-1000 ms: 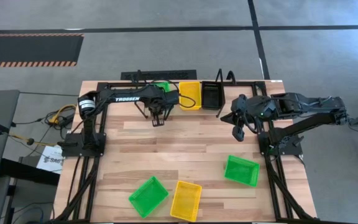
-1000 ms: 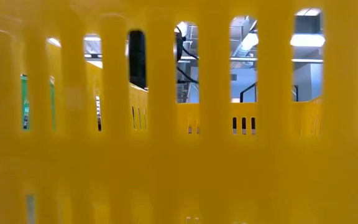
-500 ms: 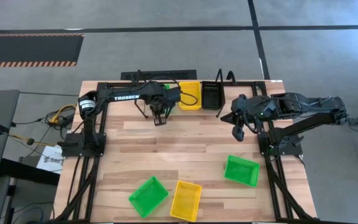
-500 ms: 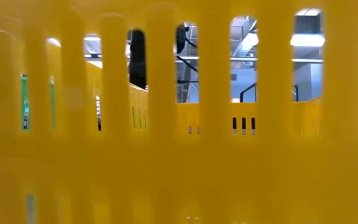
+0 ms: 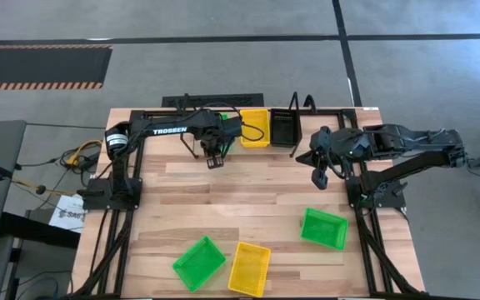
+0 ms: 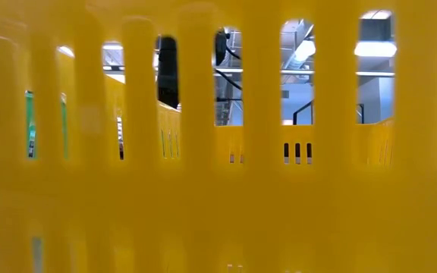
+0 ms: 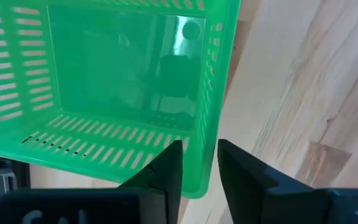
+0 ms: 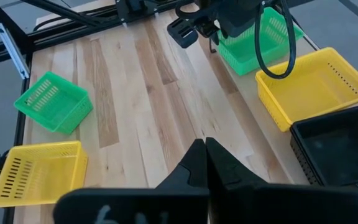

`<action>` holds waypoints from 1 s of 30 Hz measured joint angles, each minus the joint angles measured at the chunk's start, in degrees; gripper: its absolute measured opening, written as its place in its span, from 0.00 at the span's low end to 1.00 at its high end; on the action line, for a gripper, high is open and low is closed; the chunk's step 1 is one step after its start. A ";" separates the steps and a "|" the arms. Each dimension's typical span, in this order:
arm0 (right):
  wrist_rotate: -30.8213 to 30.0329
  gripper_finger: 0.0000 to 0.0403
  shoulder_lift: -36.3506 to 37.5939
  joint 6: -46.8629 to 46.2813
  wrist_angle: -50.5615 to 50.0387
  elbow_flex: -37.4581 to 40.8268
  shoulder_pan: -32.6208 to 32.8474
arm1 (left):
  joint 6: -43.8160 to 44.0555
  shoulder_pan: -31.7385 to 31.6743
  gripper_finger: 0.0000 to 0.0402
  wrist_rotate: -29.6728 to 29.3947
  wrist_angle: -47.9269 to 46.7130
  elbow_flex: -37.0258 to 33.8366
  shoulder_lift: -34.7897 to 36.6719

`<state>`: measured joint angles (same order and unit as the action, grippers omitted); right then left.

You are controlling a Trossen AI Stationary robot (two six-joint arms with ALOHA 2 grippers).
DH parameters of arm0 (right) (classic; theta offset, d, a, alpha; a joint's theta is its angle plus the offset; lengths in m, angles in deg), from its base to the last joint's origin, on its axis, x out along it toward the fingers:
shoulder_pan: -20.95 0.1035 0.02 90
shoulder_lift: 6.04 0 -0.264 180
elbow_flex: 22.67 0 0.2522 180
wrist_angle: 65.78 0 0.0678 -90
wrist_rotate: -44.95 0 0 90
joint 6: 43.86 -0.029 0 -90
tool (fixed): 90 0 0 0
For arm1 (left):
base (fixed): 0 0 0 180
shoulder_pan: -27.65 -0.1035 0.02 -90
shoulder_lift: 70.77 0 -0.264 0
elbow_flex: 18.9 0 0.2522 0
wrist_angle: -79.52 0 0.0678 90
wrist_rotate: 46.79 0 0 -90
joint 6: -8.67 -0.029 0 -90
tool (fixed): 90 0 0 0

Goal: Stack baskets on shelf by color
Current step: Put the top left green bin on the shelf, then adjust the colored bins on the shelf

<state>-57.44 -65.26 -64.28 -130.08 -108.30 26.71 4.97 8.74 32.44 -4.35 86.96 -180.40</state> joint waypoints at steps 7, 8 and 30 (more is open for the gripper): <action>0.02 0.00 0.00 0.11 0.00 0.00 0.00 | 1.92 0.52 0.26 -1.30 -4.54 3.72 0.12; 0.02 0.00 0.00 0.20 0.00 0.00 0.00 | 2.45 0.55 0.26 -2.32 -5.54 4.96 0.13; 20.57 0.00 -18.56 22.37 8.38 -0.04 -17.54 | 32.51 24.05 0.12 -26.84 -19.98 31.76 5.35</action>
<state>-36.87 -83.81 -41.92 -121.70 -108.35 9.18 37.48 32.79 5.61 -24.33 118.71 -175.05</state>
